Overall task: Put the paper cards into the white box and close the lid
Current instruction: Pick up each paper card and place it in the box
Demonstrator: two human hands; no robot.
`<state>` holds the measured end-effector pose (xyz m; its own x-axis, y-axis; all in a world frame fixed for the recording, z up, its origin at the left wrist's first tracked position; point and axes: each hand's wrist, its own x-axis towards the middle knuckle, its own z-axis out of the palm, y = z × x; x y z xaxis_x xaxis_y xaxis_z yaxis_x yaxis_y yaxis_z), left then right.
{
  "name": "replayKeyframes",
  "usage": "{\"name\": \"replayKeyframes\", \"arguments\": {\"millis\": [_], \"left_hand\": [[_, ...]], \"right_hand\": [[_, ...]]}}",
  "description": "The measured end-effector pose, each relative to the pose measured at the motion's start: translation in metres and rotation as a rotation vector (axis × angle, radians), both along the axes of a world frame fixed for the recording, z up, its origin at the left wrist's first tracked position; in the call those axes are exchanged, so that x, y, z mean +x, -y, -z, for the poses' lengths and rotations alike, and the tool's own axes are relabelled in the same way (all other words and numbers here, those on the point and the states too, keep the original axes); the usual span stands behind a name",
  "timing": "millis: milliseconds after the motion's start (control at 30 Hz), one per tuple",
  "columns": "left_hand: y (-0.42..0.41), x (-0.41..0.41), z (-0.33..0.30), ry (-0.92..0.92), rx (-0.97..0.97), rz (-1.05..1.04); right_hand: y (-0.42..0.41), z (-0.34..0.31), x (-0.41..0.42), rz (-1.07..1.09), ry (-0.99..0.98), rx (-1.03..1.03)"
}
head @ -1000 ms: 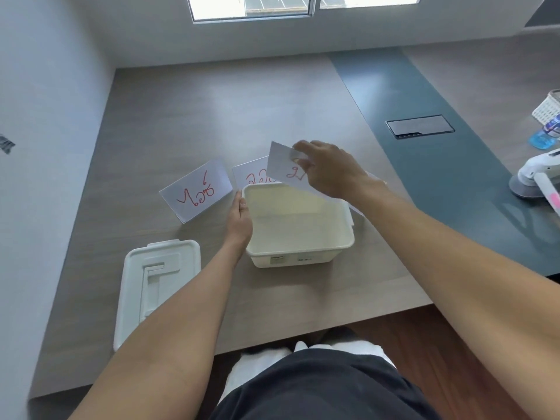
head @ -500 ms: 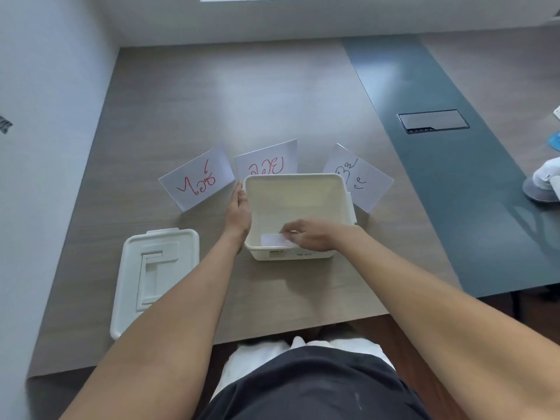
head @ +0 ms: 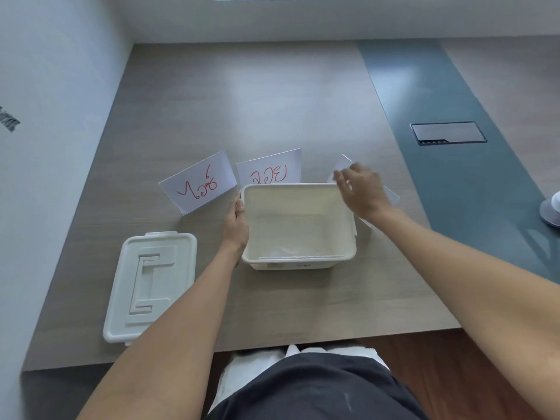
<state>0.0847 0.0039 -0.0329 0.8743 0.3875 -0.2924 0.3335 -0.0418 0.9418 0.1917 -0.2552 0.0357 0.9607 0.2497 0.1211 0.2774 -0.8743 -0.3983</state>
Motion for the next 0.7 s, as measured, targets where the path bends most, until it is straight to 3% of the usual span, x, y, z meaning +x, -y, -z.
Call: {"name": "replayKeyframes", "arguments": {"millis": [200, 400, 533, 700], "left_hand": [[0.004, 0.001, -0.004, -0.017, 0.017, -0.027], [0.01, 0.002, -0.009, -0.013, 0.057, -0.068], [0.01, 0.004, -0.007, -0.02, 0.08, -0.066], [0.011, 0.008, -0.009, -0.034, 0.082, -0.055]], "right_hand": [[0.025, 0.011, 0.038, 0.302, -0.206, -0.132], [0.045, 0.038, 0.037, 0.275, -0.399, -0.139], [0.043, 0.033, 0.041, 0.253, -0.394, -0.105], [0.03, 0.01, 0.056, 0.188, -0.236, -0.12]]}}
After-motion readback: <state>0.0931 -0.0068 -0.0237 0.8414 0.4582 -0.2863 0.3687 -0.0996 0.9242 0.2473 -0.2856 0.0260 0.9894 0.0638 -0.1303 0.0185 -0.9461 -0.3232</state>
